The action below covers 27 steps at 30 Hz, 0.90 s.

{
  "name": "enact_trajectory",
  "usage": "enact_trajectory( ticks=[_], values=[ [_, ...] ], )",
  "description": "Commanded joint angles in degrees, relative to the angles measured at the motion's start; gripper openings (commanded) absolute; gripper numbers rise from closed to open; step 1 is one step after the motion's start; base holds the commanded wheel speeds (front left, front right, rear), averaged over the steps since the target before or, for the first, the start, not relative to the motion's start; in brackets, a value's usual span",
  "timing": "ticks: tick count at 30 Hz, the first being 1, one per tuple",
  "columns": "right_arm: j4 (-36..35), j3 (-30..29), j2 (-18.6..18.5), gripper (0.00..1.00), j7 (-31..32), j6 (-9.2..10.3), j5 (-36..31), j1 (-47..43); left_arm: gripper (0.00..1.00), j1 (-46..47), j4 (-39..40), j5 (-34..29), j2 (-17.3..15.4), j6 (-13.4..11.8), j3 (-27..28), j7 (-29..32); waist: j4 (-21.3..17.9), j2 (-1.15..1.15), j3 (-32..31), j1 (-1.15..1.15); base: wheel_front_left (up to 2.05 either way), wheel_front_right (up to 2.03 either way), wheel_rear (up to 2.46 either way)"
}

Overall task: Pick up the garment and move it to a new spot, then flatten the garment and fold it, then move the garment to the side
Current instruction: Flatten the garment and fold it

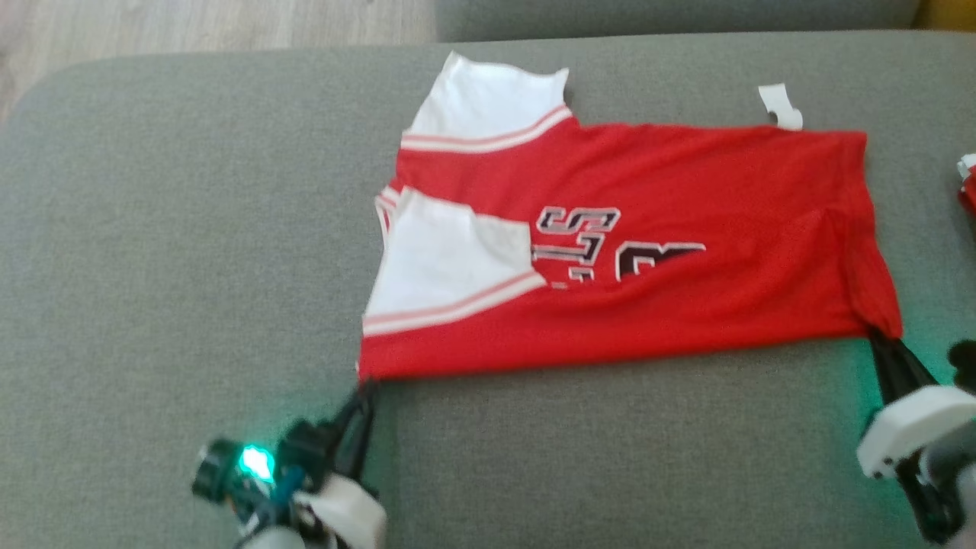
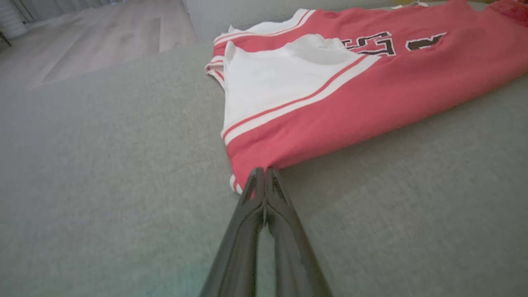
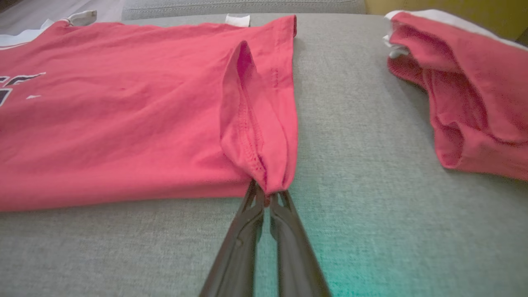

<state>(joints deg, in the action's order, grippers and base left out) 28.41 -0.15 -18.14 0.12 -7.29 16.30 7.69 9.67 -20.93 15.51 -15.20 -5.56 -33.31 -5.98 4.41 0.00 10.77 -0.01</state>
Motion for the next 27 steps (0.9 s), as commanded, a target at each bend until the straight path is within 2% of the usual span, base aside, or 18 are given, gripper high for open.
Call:
enact_trajectory(
  ticks=[1, 11, 19, 20, 21, 22, 23, 24, 25, 27],
  values=[
    [-2.70, 0.02, -2.25, 0.00, 0.33, -0.20, 0.46, -0.93, 0.00, -0.22, 2.21, 0.54, -1.36, -0.68, 1.73, 0.28, 0.17, 0.00, -0.42, 0.01, 0.00, 0.00, 0.00],
    [-12.02, -5.91, -3.04, 0.00, 5.32, -0.20, 0.33, -12.06, 0.00, -9.81, 12.85, 1.73, -2.59, -3.16, -0.40, 5.29, 1.45, 0.00, -1.09, 0.01, 0.00, 0.00, 0.00],
    [-17.38, -9.08, -1.24, 0.00, 8.61, -0.20, -2.40, -14.73, 0.00, -11.43, 18.54, 3.57, -3.55, -2.09, -1.89, 10.67, 1.41, 0.00, -0.69, 0.01, 0.00, 0.00, 0.00],
    [-17.84, -9.29, -1.02, 0.26, 8.88, -0.20, -2.79, -14.73, 0.00, -11.57, 19.08, 3.92, -3.67, -1.95, -1.98, 11.39, 1.28, 0.00, -0.64, 0.01, 0.00, 0.00, 0.00],
    [-17.84, -9.29, -1.02, 0.26, 8.88, -0.20, -2.79, -14.73, 0.00, -11.57, 19.08, 3.92, -3.67, -1.95, -1.98, 11.39, 1.28, 0.00, -0.64, 0.01, 0.00, 0.00, 0.00],
    [-18.24, -9.57, -0.77, 0.87, 9.07, -0.20, -3.24, -14.66, 0.00, -11.68, 19.67, 4.13, -3.83, -2.00, -1.97, 11.94, 1.10, 0.00, -0.56, 0.01, 0.00, 0.00, 0.00],
    [-18.63, -10.00, -0.45, 1.00, 9.09, -0.20, -3.77, -14.51, 0.22, -11.74, 20.29, 4.34, -3.98, -2.00, -1.96, 12.45, 0.91, 0.00, -0.48, 0.01, 0.00, 0.00, 0.00],
    [-19.00, -10.25, -0.14, 1.00, 9.09, -0.20, -4.26, -14.37, 0.93, -11.81, 20.93, 4.65, -4.09, -1.95, -1.94, 13.03, 0.70, 0.00, -0.42, 0.01, 0.00, 0.00, 0.00],
    [-19.35, -10.30, 0.11, 1.00, 9.21, -0.20, -4.62, -14.28, 1.00, -11.71, 21.67, 4.75, -4.31, -1.91, -1.92, 13.48, 0.47, 0.00, -0.37, 0.01, 0.00, 0.00, 0.00],
    [-20.24, -10.47, 0.62, 1.00, 9.18, -0.20, -5.12, -14.14, 1.00, -11.06, 23.47, 4.46, -4.86, -2.00, -1.71, 13.96, -0.12, 0.00, -0.33, 0.01, 0.00, 0.00, 0.00]
  ],
)
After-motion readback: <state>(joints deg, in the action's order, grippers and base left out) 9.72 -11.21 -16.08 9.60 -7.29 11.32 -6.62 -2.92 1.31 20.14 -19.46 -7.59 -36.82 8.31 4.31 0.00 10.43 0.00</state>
